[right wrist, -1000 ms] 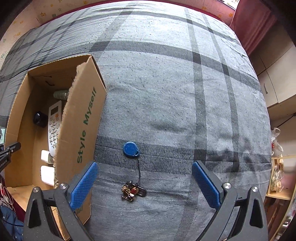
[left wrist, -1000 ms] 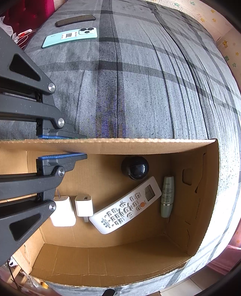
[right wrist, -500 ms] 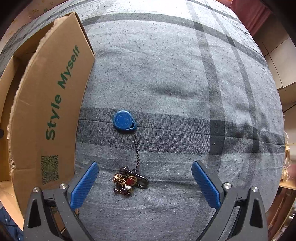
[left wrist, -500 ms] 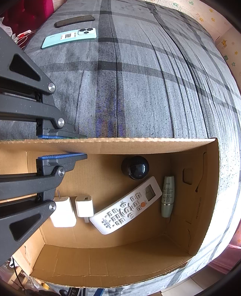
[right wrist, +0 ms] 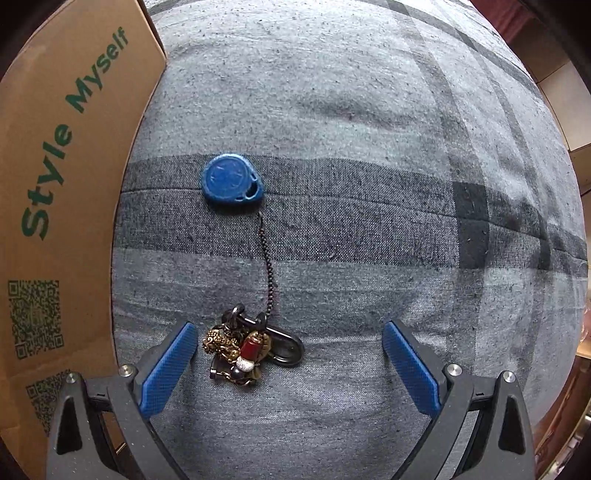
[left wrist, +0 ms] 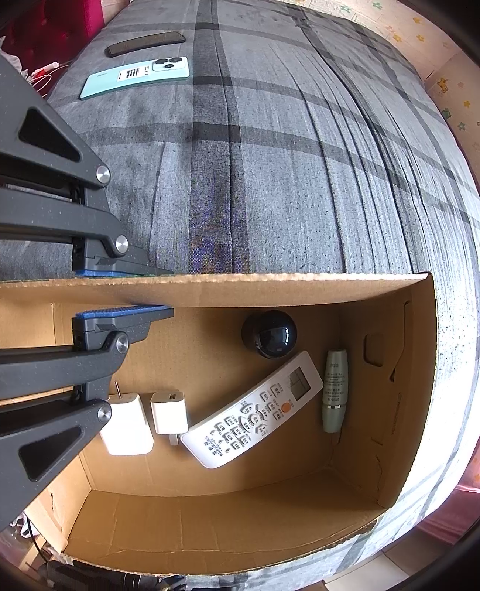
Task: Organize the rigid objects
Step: 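Move the right gripper out to the keyring on the bed, then grasp the metal keyring with the right gripper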
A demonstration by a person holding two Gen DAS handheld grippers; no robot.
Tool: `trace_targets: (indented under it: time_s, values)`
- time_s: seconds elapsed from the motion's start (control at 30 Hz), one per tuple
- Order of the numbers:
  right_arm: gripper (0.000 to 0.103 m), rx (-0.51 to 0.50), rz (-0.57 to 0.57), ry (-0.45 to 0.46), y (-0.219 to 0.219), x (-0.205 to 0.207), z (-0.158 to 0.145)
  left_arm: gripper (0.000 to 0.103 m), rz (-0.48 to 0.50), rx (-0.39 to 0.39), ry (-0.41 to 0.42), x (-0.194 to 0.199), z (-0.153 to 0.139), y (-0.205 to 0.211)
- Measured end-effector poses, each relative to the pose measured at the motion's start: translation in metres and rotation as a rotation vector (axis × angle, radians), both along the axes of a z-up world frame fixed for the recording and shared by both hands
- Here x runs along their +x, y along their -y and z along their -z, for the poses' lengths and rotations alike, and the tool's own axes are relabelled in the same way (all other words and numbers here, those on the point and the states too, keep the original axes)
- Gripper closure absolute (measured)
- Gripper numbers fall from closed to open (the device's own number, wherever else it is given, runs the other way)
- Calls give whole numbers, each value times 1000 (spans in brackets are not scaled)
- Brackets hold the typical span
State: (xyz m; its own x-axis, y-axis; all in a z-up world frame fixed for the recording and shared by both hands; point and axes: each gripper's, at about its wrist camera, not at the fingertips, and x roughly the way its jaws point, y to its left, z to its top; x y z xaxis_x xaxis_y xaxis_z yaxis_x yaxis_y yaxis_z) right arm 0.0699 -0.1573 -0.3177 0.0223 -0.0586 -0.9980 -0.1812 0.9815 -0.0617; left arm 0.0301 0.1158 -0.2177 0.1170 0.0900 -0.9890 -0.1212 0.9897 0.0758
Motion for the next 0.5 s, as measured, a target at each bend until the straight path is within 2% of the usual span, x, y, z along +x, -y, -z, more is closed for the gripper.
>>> trace_targets:
  time_s: [0.2, 0.4, 0.5]
  values:
    - [0, 18, 14, -13, 2, -2, 8, 91, 2, 2, 1, 0, -1, 1]
    - [1, 36, 49, -47, 18, 15, 14, 91, 6, 3, 1, 0, -1, 2]
    - [15, 40, 59, -54, 23, 17, 11, 91, 8, 3, 2, 0, 0, 2]
